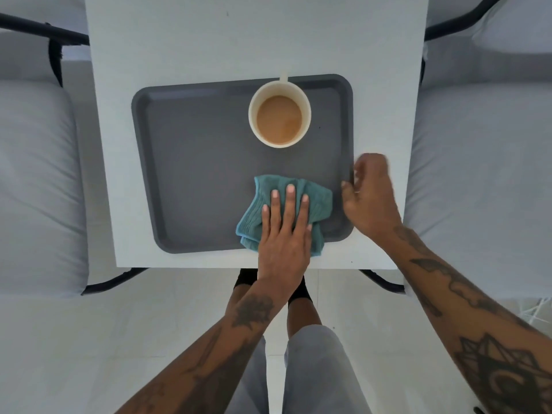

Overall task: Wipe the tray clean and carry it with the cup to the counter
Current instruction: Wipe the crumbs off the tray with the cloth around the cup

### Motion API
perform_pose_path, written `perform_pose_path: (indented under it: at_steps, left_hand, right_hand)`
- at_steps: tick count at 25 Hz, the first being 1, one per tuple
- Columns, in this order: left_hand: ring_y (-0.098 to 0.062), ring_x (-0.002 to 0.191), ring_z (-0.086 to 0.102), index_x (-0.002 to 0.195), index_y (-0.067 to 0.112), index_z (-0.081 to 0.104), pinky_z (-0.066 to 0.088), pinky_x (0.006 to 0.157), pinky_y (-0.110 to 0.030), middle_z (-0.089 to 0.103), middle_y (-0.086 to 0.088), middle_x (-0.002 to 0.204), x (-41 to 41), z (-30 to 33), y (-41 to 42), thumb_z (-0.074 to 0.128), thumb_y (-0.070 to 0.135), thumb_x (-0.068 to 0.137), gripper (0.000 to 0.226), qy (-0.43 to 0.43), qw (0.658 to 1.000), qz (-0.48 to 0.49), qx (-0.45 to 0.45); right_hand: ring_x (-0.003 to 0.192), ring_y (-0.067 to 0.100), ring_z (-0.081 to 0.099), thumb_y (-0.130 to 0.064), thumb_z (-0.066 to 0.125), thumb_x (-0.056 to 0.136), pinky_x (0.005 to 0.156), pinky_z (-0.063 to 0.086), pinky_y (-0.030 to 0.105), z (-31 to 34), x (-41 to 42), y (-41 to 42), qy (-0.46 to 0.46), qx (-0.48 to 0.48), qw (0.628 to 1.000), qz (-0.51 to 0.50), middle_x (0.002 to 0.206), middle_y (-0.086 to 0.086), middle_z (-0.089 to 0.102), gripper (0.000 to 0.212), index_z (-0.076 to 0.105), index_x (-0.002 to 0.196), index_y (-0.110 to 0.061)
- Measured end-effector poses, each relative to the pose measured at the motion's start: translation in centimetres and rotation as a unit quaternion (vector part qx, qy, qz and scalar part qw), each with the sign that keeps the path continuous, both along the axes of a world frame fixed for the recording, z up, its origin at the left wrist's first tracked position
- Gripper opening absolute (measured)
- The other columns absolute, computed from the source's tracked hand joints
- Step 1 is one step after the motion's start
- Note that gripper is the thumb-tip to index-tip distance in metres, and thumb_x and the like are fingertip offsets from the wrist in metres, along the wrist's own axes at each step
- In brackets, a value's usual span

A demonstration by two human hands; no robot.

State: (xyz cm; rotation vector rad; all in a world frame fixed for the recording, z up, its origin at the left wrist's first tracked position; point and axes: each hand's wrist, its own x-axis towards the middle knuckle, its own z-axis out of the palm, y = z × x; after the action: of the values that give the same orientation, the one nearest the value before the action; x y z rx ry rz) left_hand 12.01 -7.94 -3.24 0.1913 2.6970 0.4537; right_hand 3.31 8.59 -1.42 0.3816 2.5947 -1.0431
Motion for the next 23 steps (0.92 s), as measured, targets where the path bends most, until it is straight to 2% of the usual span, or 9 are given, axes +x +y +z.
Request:
perform_pose_path:
  at_steps: [2,4,7,10,13,15,18,21,23]
  left_hand:
    - [-0.038,0.152,0.013,0.156,0.01,0.026,0.019,0.122,-0.054,0.02,-0.015,0.165,-0.3,0.0,0.0,0.03,0.031,0.106,0.054,0.007,0.999,-0.031,-0.006]
    - [-0.038,0.152,0.015,0.156,0.01,0.027,0.022,0.121,-0.055,0.022,-0.015,0.164,-1.2,-0.3,0.5,0.031,0.03,0.107,0.053,0.015,0.998,-0.063,-0.006]
    - [-0.038,0.152,0.017,0.155,0.01,0.028,0.021,0.122,-0.054,0.024,-0.014,0.164,-4.4,-0.9,2.6,0.031,0.028,0.107,0.052,0.028,0.997,-0.066,-0.006]
    - [-0.037,0.151,0.02,0.155,0.009,0.028,0.021,0.122,-0.052,0.025,-0.016,0.163,-8.5,-1.3,4.7,0.032,0.025,0.105,0.052,0.042,0.997,-0.059,-0.016]
    - [-0.037,0.152,0.018,0.155,0.004,0.024,0.019,0.123,-0.048,0.022,-0.019,0.163,-12.3,-1.4,6.1,0.024,0.024,0.104,0.055,0.031,0.998,-0.043,-0.023]
    - [-0.036,0.153,0.011,0.156,0.004,0.018,0.012,0.125,-0.044,0.015,-0.019,0.165,-14.9,-1.0,7.2,0.013,0.026,0.102,0.059,0.005,1.0,-0.013,-0.022]
    - [-0.035,0.154,0.006,0.158,0.007,0.012,0.006,0.125,-0.041,0.008,-0.019,0.166,-17.3,-0.7,8.4,0.013,0.026,0.105,0.056,-0.02,0.999,0.038,-0.031]
    - [-0.037,0.153,0.014,0.156,0.005,0.021,0.014,0.124,-0.045,0.018,-0.021,0.164,-15.6,-0.8,7.9,0.011,0.028,0.102,0.06,0.008,1.0,0.025,-0.001]
    - [-0.038,0.151,0.018,0.154,0.004,0.028,0.02,0.123,-0.049,0.023,-0.021,0.162,-12.4,-0.9,6.3,0.019,0.025,0.103,0.056,0.026,0.999,-0.015,0.036]
  right_hand:
    - [0.073,0.01,0.051,-0.011,0.066,0.086,0.069,0.046,0.022,-0.2,0.3,0.4,0.011,-0.012,0.994,-0.107,0.108,0.005,0.047,0.032,0.05,0.114,-0.008]
    - [0.077,0.017,0.053,-0.013,0.063,0.088,0.075,0.048,0.027,-0.5,0.0,0.9,-0.037,0.007,0.995,-0.097,0.1,0.005,0.057,0.021,0.058,0.108,-0.009]
    - [0.08,0.016,0.059,-0.01,0.062,0.089,0.076,0.052,0.026,-0.6,-1.2,2.1,-0.105,-0.076,0.987,-0.097,0.086,-0.001,0.063,0.012,0.064,0.1,-0.011]
    - [0.08,0.016,0.062,-0.008,0.064,0.086,0.084,0.057,0.04,-1.0,-1.4,3.2,-0.125,-0.137,0.978,-0.094,0.079,-0.006,0.063,0.011,0.066,0.096,-0.013]
    - [0.075,0.014,0.059,-0.006,0.063,0.086,0.083,0.057,0.043,-1.4,-1.1,3.3,-0.111,-0.15,0.978,-0.098,0.075,-0.008,0.061,0.011,0.067,0.092,-0.014]
    - [0.072,0.013,0.057,-0.003,0.062,0.087,0.082,0.058,0.042,-1.5,-1.0,3.3,-0.107,-0.158,0.976,-0.103,0.074,-0.009,0.06,0.012,0.066,0.09,-0.015]
    - [0.069,0.01,0.054,-0.002,0.06,0.088,0.078,0.058,0.036,-1.5,-1.0,3.3,-0.102,-0.146,0.98,-0.093,0.072,-0.011,0.057,0.015,0.062,0.088,-0.017]
    - [0.067,0.006,0.054,0.0,0.06,0.087,0.076,0.056,0.03,-1.3,-1.1,3.2,-0.097,-0.141,0.981,-0.088,0.072,-0.012,0.057,0.015,0.065,0.091,-0.013]
    - [0.068,0.006,0.056,0.0,0.061,0.086,0.076,0.056,0.028,-1.1,-1.3,3.3,-0.101,-0.135,0.982,-0.086,0.072,-0.012,0.059,0.015,0.066,0.092,-0.013]
